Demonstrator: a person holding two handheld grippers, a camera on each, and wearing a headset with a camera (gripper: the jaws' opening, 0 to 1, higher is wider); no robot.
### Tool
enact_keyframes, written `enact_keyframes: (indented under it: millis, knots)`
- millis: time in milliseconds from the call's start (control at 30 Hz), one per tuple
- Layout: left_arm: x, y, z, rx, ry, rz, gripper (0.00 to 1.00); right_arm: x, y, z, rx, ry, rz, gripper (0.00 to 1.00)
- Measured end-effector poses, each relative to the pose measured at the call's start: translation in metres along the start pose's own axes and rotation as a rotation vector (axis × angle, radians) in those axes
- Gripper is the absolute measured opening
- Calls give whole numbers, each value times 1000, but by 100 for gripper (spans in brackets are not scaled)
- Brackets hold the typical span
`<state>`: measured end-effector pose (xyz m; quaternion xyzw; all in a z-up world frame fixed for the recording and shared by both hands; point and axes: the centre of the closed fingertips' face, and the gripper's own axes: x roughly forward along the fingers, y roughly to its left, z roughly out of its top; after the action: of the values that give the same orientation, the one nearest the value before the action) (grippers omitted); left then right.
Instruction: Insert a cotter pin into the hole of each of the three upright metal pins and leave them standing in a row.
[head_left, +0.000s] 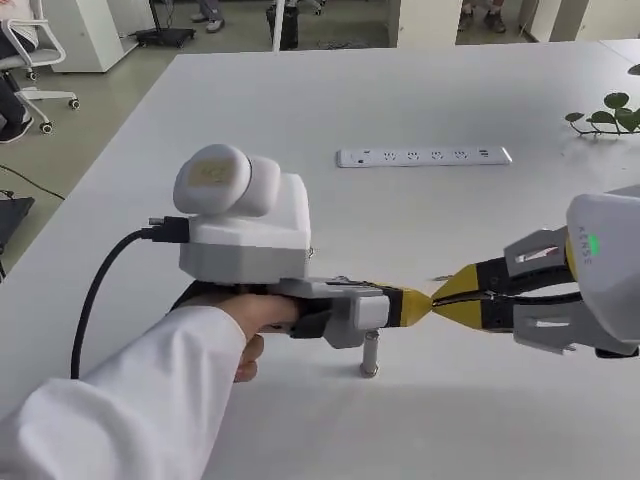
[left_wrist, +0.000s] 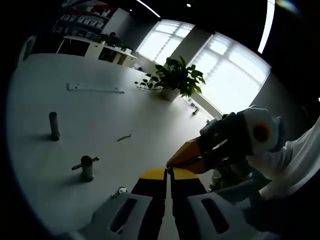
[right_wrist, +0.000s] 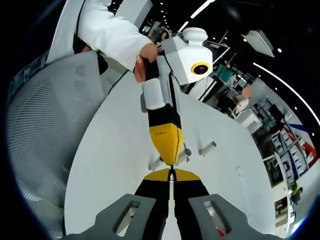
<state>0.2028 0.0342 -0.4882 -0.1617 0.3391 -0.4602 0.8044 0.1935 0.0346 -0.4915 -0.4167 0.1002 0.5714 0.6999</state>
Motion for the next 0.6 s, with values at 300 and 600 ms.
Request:
enact_keyframes:
  millis: [300,600]
  knots:
    - [-3,-2,-1,1,9,8,0,-1,4,3,31,-23,24,0]
    - [-4,-7,-6,32,22,-2,0,0,6,0,44,-32,14,13]
